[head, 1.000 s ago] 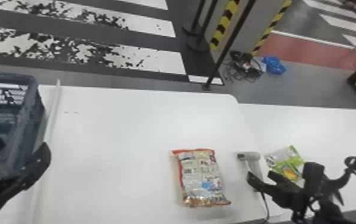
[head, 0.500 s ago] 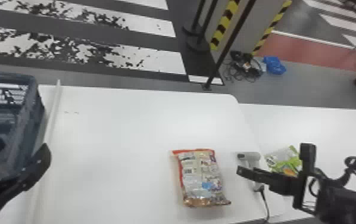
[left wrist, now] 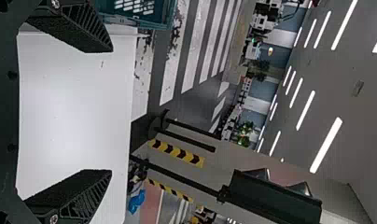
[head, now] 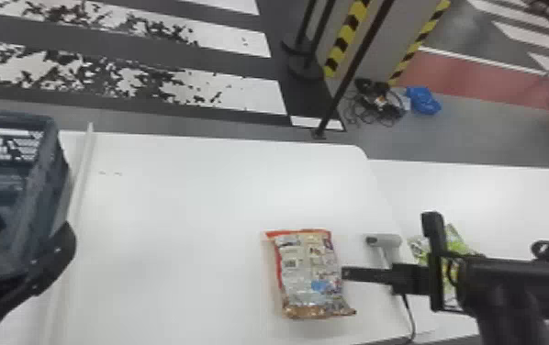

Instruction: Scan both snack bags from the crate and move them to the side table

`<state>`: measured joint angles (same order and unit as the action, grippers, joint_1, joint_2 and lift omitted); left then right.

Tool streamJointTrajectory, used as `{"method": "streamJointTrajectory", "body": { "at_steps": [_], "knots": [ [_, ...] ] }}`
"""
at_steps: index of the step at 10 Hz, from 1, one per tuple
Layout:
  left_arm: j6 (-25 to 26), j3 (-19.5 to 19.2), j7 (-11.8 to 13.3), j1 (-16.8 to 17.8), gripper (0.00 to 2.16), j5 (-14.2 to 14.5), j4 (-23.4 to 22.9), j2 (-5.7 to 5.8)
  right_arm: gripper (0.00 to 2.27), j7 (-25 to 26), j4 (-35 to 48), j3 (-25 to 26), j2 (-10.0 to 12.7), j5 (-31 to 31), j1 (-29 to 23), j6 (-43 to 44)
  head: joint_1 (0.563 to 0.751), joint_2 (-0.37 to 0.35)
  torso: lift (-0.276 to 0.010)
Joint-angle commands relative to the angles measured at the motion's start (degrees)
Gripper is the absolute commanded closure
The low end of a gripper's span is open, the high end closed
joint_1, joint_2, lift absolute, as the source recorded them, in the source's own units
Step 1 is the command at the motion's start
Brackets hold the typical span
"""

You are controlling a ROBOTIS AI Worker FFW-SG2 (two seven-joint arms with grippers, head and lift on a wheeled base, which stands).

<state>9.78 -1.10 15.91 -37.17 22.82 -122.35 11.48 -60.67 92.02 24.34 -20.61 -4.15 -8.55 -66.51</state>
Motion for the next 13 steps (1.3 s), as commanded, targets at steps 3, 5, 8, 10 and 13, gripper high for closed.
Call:
{"method": "streamJointTrajectory", "body": {
  "at_steps": [3,5,8,10,13],
  "knots": [
    [0.02,-0.04,-0.09,0.00,0.07,0.03,0.00,0.21,0.08,-1.47,-5.45,-6.77,-0.39,-2.88,3.01,1.33,0.695,-0.335,-0.029],
    [0.02,-0.13,-0.09,0.00,0.07,0.12,0.09,0.30,0.08,-2.09,-9.67,-9.05,-0.39,-4.11,5.38,4.32,0.695,-0.312,-0.029],
    [0.02,-0.57,0.00,-0.09,0.07,0.21,0.35,0.30,2.00,-2.79,-12.92,-10.02,0.40,-5.78,6.53,10.47,0.695,-0.281,-0.029],
    [0.02,-0.57,0.00,-0.09,0.07,0.21,0.35,0.21,2.24,-2.88,-11.78,-9.58,0.31,-5.78,5.38,11.88,0.695,-0.274,-0.029],
    [-0.33,-0.48,0.00,-0.09,0.07,0.21,0.62,0.04,2.24,-1.56,-3.08,-8.70,0.66,-6.05,2.04,5.02,0.695,-0.280,-0.029]
  ]
}}
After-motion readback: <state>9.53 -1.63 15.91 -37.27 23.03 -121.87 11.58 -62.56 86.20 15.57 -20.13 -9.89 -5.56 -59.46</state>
